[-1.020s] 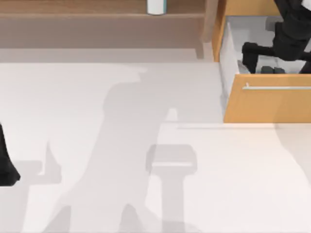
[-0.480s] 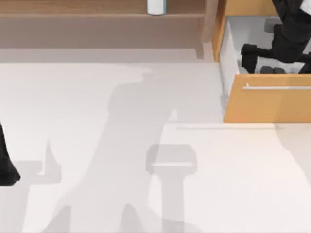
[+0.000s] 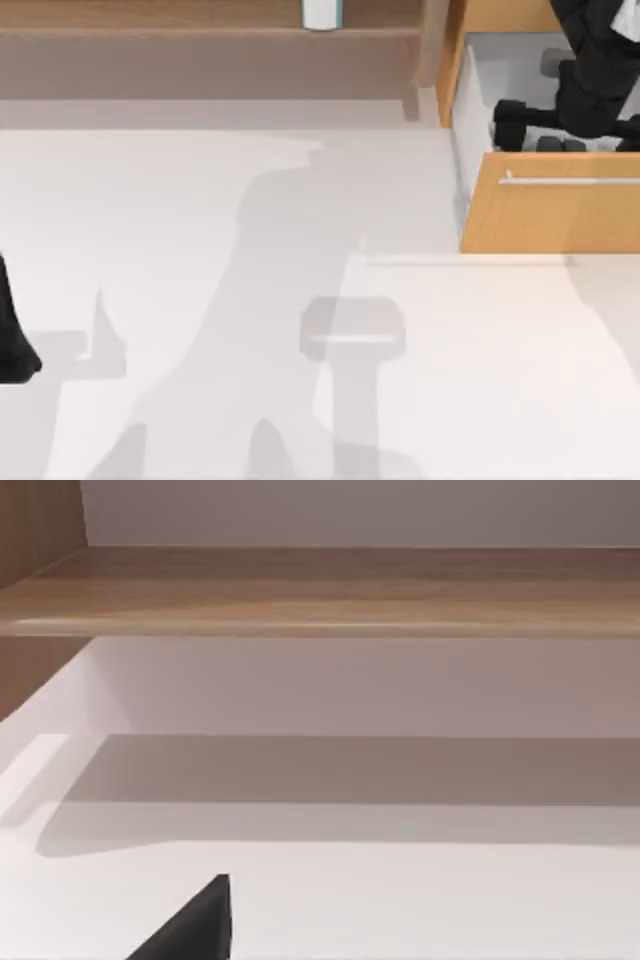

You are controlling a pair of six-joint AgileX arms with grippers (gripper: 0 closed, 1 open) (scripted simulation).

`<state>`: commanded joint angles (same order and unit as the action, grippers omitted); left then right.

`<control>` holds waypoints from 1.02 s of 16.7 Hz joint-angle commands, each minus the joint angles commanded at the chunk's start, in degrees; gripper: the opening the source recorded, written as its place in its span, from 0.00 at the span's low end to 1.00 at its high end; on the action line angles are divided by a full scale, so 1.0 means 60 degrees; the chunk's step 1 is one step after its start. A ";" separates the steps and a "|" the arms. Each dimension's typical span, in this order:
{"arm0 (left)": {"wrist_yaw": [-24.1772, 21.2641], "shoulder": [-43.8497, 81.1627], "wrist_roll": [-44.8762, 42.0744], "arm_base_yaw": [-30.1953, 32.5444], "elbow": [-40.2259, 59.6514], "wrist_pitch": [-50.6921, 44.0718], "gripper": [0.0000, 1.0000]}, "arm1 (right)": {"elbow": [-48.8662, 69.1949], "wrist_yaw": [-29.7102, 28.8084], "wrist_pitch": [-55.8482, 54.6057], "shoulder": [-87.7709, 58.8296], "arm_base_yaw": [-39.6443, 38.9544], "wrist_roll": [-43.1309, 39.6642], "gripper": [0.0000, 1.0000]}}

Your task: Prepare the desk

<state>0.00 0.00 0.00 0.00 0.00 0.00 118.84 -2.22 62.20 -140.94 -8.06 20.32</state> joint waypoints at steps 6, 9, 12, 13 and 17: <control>0.0000 0.0000 0.0000 0.0000 0.0000 0.0000 1.00 | 0.0000 0.0000 0.0000 0.0000 0.0000 0.0000 0.47; 0.0000 0.0000 0.0000 0.0000 0.0000 0.0000 1.00 | 0.0000 0.0000 0.0000 0.0000 0.0000 0.0000 0.25; 0.0000 0.0000 0.0000 0.0000 0.0000 0.0000 1.00 | 0.0000 0.0000 0.0000 0.0000 0.0000 0.0000 0.02; 0.0000 0.0000 0.0000 0.0000 0.0000 0.0000 1.00 | 0.0000 0.0000 0.0000 0.0000 0.0000 0.0000 0.00; 0.0000 0.0000 0.0000 0.0000 0.0000 0.0000 1.00 | 0.0000 0.0000 0.0000 0.0000 0.0000 0.0000 0.00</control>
<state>0.00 0.00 0.00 0.00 0.00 0.00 118.84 -2.22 62.20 -140.94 -8.06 20.32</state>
